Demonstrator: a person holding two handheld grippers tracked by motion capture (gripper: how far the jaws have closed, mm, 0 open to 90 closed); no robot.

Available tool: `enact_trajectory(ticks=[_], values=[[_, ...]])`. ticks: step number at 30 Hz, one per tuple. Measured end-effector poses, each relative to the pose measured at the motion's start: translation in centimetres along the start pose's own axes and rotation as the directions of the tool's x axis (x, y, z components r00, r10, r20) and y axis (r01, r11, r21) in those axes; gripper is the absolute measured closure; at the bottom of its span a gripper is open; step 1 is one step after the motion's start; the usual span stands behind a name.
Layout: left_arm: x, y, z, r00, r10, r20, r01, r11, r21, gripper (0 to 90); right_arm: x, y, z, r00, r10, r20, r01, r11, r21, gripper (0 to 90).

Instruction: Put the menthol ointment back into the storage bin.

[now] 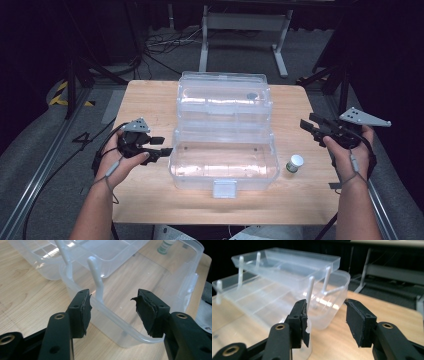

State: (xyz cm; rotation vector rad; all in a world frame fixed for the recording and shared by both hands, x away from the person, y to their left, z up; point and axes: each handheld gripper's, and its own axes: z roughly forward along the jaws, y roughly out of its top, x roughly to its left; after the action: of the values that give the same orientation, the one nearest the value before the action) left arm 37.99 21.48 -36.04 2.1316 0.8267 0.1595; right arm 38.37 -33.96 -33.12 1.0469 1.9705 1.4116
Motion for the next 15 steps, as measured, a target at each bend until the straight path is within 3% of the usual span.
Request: enact_trajectory(ticks=[9,15], values=[[1.0,0.4,0.0,0.9989,-0.035,-0.030,0.035,0.9994,0.003,45.0,0.2,-0.3,-1.0,1.0000,0.000,-0.005,0.000,0.998,0.067,50.9],[1.5,0.2,-0.1,0.9968,-0.062,-0.051,0.062,0.9980,0.009,44.3,0.1,-0.6,-1.0,0.9999,-0.007,0.009,0.005,0.987,0.159,47.8]])
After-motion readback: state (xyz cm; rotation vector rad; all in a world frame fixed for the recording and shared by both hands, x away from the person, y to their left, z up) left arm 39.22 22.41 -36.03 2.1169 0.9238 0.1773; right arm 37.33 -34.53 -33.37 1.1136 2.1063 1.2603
